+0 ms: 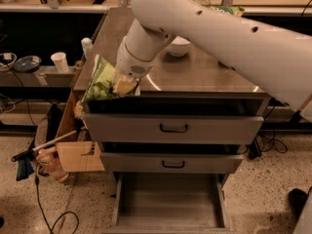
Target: Place green jalapeno chip bag into bottom drawer
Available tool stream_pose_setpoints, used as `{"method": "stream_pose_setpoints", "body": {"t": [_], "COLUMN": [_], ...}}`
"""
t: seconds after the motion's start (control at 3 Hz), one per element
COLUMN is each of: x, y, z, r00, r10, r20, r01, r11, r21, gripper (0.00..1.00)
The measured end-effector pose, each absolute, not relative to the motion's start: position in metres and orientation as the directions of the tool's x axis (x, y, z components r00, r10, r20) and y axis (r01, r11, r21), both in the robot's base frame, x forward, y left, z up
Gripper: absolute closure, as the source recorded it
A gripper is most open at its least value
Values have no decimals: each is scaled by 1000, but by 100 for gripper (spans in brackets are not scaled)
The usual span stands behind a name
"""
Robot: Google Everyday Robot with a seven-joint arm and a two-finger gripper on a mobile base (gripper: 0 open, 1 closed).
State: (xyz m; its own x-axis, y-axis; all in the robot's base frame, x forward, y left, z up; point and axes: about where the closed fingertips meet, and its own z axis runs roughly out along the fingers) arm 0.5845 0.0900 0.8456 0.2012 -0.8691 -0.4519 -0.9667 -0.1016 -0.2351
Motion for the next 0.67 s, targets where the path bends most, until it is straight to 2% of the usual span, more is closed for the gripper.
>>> {"method": "stream_pose_setpoints", "body": {"t": [0.67], "x": [580], "y": [87], "z": [883], "r00": [272], "r10": [-835], "r20": [-479], "r01": [-951], "r11": [-156], "r21": [-268], "gripper": [100]}}
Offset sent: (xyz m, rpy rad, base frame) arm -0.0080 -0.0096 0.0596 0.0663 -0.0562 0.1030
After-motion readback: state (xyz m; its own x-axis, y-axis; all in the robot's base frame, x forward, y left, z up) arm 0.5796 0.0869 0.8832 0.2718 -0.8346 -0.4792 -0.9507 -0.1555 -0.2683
